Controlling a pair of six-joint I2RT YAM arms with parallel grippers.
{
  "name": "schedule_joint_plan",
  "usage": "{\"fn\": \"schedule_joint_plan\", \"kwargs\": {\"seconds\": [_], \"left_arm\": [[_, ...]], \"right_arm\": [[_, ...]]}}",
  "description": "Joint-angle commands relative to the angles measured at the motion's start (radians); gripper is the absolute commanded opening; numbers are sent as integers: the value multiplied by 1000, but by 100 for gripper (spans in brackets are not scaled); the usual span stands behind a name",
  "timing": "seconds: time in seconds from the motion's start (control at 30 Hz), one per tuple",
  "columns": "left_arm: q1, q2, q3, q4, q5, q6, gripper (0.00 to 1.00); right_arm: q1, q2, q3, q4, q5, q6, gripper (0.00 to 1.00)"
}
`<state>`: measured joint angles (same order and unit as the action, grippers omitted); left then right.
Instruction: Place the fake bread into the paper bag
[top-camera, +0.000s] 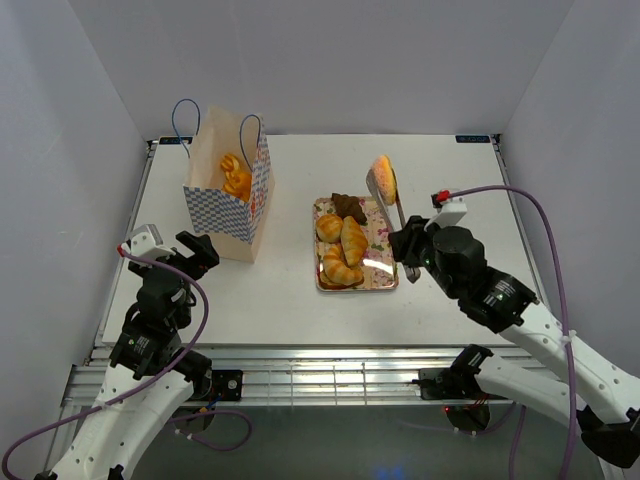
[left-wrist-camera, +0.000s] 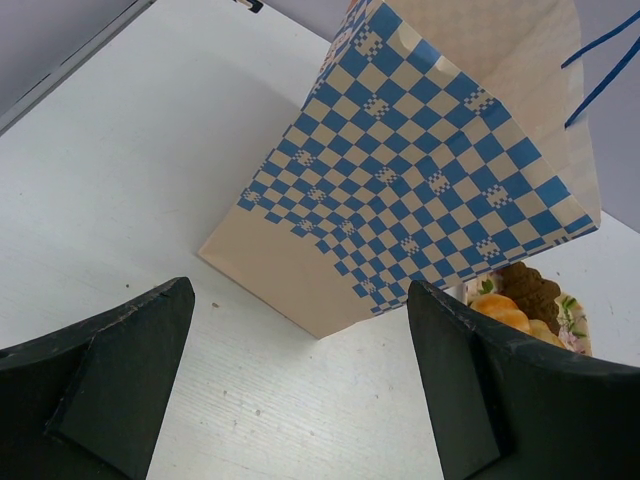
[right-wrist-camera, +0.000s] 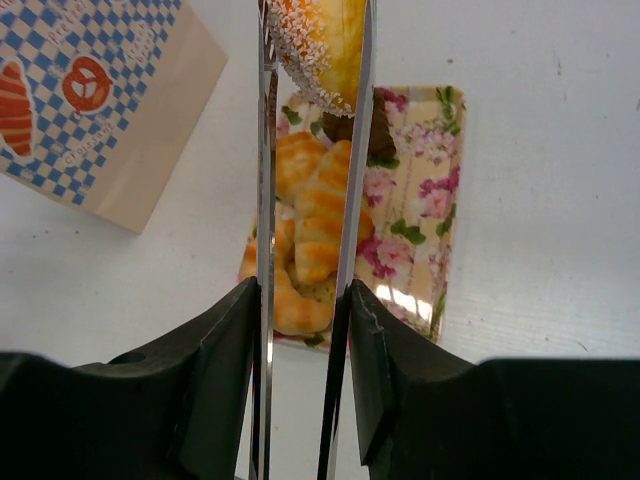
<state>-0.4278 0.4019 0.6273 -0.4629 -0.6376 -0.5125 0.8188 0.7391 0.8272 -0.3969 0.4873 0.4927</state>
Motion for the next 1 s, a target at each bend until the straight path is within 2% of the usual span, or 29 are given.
{"fn": "schedule_joint_plan", "kwargs": {"seconds": [0.0, 0.2, 0.43, 0.63, 0.97], "left_arm": [[-3, -12, 11, 17, 15, 8, 98], [-3, -11, 11, 17, 16, 8, 98], [-3, -9, 9, 18, 19, 8, 98], [-3, -6, 9, 18, 24, 8, 98], [-3, 3, 8, 21, 30, 11, 98]], "right_arm": [[-1, 107, 121, 245, -42, -135, 36], [-1, 320, 277, 450, -266, -210, 37], [19, 534, 498, 569, -697, -318, 39], [31, 669, 630, 612, -796, -338, 42], [33, 902, 834, 557, -800, -304, 42]]}}
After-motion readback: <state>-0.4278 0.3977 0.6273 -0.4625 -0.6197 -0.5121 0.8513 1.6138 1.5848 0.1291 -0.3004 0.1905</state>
